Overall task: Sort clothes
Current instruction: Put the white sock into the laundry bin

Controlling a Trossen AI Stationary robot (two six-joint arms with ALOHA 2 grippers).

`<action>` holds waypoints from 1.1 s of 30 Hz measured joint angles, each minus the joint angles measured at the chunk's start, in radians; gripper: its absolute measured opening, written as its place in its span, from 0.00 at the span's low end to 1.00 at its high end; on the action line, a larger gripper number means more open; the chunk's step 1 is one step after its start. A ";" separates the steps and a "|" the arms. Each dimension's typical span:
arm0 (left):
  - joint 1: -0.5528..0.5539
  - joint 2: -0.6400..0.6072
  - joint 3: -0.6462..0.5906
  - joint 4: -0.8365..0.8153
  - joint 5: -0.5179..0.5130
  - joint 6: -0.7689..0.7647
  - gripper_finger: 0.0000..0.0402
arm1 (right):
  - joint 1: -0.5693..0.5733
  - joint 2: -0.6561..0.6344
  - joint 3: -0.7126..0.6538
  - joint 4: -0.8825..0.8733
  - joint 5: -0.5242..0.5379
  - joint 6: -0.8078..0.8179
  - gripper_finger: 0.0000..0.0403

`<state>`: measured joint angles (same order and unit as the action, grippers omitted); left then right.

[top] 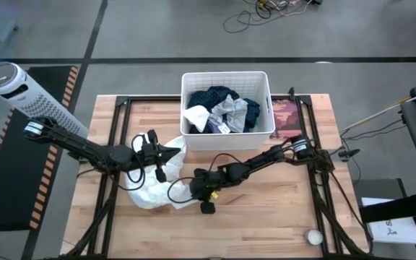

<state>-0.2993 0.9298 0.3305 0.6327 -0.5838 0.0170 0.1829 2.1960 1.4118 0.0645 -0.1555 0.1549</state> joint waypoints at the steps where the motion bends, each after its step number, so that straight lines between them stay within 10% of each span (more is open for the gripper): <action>1: 0.000 0.000 0.000 -0.001 0.000 0.000 0.00 | 0.000 0.000 0.002 -0.001 -0.001 -0.011 0.18; 4: 0.000 0.000 0.000 -0.001 0.000 0.000 0.00 | 0.000 0.000 0.007 -0.002 0.000 -0.043 0.03; 33: 0.000 -0.002 0.000 0.027 -0.001 -0.009 0.00 | 0.034 -0.506 0.039 -0.388 0.210 -0.346 0.00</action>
<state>-0.2996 0.9279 0.3305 0.6595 -0.5850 0.0078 0.2168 1.6903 1.4504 -0.3235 0.0542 -0.1912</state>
